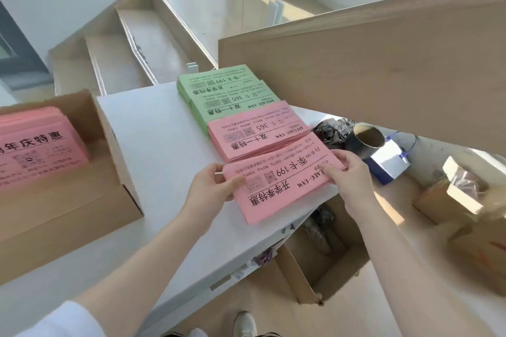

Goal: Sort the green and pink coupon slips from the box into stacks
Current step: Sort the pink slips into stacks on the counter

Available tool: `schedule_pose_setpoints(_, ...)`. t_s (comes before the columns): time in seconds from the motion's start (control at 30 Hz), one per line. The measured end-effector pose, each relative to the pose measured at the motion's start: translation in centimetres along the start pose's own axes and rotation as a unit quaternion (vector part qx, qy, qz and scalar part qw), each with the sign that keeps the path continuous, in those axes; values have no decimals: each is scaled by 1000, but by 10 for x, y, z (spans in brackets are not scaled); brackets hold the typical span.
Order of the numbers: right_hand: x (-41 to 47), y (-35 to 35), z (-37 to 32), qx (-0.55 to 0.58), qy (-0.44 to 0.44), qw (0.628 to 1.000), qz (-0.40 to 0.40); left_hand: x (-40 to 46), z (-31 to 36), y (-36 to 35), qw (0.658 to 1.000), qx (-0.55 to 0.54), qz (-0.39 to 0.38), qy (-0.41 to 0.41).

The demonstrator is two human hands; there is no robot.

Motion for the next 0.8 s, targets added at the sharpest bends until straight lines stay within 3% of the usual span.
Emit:
schedule_pose_setpoints(0.2,40,-3,18,-64,3,997,-44,19,-22,-21,997,44,56,25)
schedule_pose_setpoints(0.4,47,-9,21,-131,34,988,-73,15,-28,-20,982,137,131,-4)
schedule_pose_setpoints(0.5,45,-7,22,-149,54,985,-70,-2,-33,-29,988,25,151,7)
schedule_pose_setpoints(0.6,45,-6,26,-161,60,981,-86,-16,-40,-44,989,-107,100,34)
schedule_pose_setpoints(0.8,44,-5,27,-140,48,987,-63,-9,-41,-55,991,-114,68,32)
Point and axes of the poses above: each hand's wrist, its own x-axis towards the middle knuckle, its own y-axis out of the back of the hand, z = x × y, the point moved 3 cm from there along x, towards the middle knuckle, and after that the axes turned 13 degrees about -x, right-handed, at the moved point
